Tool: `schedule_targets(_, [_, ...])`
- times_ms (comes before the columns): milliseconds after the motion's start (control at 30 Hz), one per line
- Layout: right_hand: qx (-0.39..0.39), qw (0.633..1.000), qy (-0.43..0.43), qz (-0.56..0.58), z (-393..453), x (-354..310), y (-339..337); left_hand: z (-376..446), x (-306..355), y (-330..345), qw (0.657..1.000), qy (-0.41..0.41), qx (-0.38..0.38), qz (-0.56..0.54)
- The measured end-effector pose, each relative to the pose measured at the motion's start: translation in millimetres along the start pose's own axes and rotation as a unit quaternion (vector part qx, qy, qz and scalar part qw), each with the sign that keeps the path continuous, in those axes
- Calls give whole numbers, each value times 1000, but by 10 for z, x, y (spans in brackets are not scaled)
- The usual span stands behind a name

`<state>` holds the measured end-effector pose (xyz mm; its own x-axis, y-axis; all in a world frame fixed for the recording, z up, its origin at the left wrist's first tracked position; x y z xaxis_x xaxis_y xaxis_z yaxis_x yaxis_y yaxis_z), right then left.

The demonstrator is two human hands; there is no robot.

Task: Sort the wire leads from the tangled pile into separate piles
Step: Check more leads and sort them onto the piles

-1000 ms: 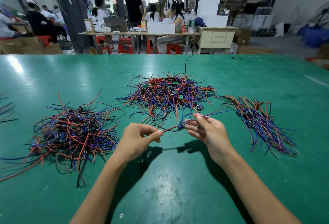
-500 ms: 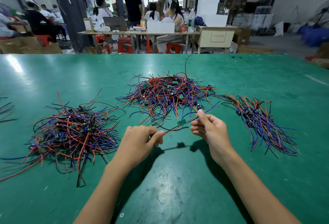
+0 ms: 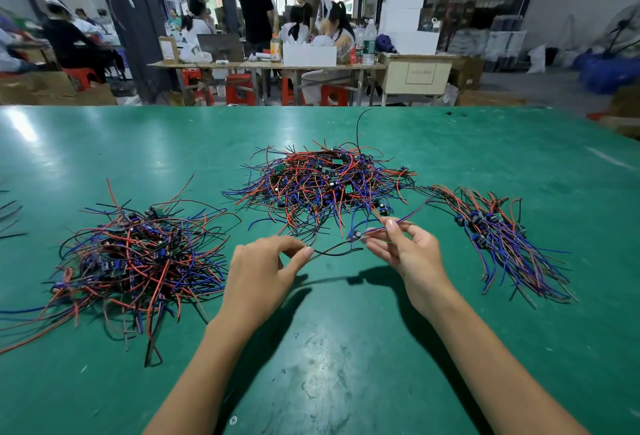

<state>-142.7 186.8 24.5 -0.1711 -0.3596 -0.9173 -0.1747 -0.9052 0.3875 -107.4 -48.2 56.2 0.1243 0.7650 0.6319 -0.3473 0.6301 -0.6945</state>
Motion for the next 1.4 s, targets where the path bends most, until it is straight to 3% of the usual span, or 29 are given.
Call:
schedule_targets(133, [94,991,-48,87,323,-449,-265,22,-24,-44,999,-32,31,-25])
schedule_targets(267, [254,945,-108,173,652,-943,-787,18,-44,-38,997,-54,20,-43])
schedule_targets(333, [324,925,-89,176,678,-930,-1063,5,-40,-29,998,-58,9,-38])
schedule_targets(533, [346,929,12,130,383,-353,-1221,0,-3,13,998,-57,-13,-26])
schedule_targets(633, [315,948,-29,28,304,-185,-1004,-7,17,51,998,-52,-21,-22])
schedule_targets(733, [155,964,-38,-211,493,-48,-590,-18,-2,83,998,-50,-29,-22])
schedule_targets(833, [25,894,-56,-443,747,12,-266,-17,-9,115,998,-44,-36,-29])
schedule_targets(933, [-9,813,-59,-579,1009,7,-162,-36,-3,168,998,-34,-43,-29])
schedule_targets(967, [-18,795,-57,-603,1073,25,-138,-45,-5,179,998,-33,-45,-27])
schedule_targets(1033, [-18,793,-60,-606,1138,55,-124,-43,-8,195,998,-32,-46,-26])
schedule_targets(1200, [10,848,-79,-524,986,48,-244,-46,75,205,999,-21,-40,-22])
schedule_targets(1333, [11,797,-109,-593,770,-23,-279,-98,131,214,999,-8,-50,-19])
schedule_targets(1400, [2,797,-127,-591,691,-61,-258,-113,147,213,998,-3,-52,-21])
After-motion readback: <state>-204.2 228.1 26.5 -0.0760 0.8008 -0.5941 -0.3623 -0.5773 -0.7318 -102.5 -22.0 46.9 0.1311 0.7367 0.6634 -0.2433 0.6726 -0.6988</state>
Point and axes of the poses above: each hand's wrist, its own z-axis towards the middle knuckle, its own y-axis out of the palm, x = y × z, the point moved 8 cm from there along z, towards the middle knuckle, and after that the axes turned 9 degrees about -y, right-handed, at the moved point
